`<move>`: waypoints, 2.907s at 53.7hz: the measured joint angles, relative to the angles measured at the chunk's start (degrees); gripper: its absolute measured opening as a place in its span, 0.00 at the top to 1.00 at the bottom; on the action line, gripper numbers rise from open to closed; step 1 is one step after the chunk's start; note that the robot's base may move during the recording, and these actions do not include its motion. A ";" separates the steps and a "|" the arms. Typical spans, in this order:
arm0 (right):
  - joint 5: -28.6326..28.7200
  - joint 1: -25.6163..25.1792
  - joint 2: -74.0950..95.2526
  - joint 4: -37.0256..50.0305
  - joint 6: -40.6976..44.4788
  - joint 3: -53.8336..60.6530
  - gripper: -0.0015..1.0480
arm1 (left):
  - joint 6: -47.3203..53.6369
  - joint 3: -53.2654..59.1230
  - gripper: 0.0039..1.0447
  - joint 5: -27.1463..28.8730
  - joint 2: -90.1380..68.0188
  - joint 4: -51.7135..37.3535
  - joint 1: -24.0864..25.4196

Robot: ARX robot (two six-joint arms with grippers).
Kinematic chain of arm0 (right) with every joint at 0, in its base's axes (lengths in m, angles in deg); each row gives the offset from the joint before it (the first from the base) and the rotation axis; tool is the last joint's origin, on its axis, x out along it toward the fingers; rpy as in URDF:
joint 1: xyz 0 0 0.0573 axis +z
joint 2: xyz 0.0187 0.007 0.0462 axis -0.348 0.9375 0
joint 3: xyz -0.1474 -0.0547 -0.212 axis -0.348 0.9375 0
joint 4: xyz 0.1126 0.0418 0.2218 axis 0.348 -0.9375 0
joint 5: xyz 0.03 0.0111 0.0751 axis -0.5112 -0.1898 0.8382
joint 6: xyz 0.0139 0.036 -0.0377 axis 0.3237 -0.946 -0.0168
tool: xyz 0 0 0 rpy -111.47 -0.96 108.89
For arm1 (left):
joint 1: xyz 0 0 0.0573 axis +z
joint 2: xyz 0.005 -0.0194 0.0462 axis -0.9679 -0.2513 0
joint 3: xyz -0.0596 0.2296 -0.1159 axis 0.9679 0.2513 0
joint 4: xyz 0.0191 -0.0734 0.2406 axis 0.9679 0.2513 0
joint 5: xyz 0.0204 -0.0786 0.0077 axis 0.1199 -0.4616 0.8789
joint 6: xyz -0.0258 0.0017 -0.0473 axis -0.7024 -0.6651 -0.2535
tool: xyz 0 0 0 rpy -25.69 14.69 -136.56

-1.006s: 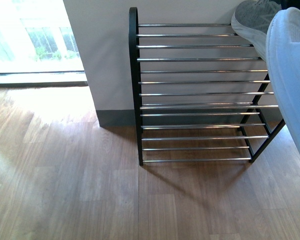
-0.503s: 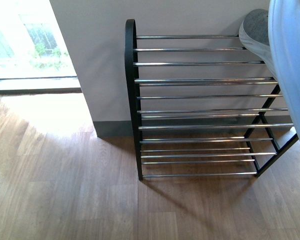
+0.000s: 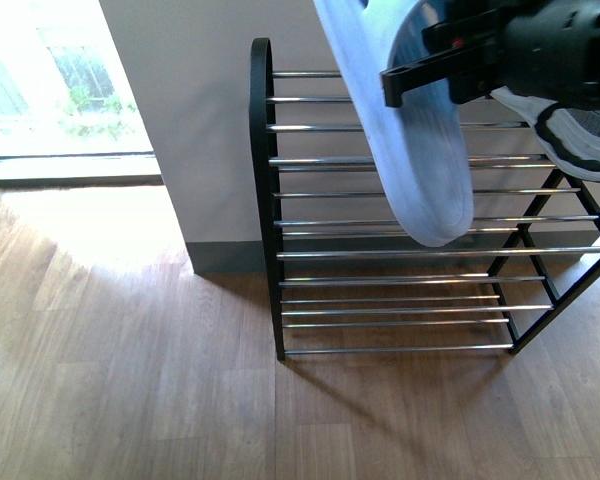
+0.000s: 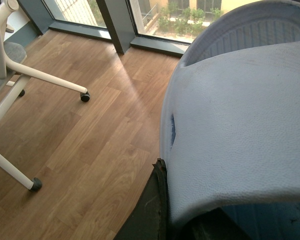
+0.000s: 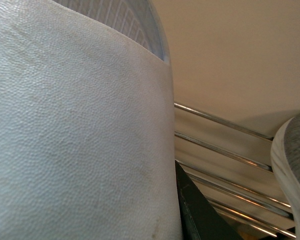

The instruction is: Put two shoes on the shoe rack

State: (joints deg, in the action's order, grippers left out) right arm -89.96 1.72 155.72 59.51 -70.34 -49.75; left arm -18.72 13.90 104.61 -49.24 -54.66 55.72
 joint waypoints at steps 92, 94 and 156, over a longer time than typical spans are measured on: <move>-9.03 -12.17 3.06 -27.65 14.05 -23.69 0.20 | 0.00 0.00 0.99 0.00 0.00 0.00 0.00; -7.96 -12.94 -0.85 -26.05 12.96 -20.55 0.15 | 0.00 0.00 0.99 -0.02 0.00 0.00 0.00; 1.73 -22.05 -41.64 6.38 -7.45 35.30 0.98 | 0.00 0.00 0.99 0.00 0.00 0.00 0.00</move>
State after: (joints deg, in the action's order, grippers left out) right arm -88.23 -20.33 114.08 65.89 -77.80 -14.46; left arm -18.72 13.90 104.61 -49.24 -54.66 55.72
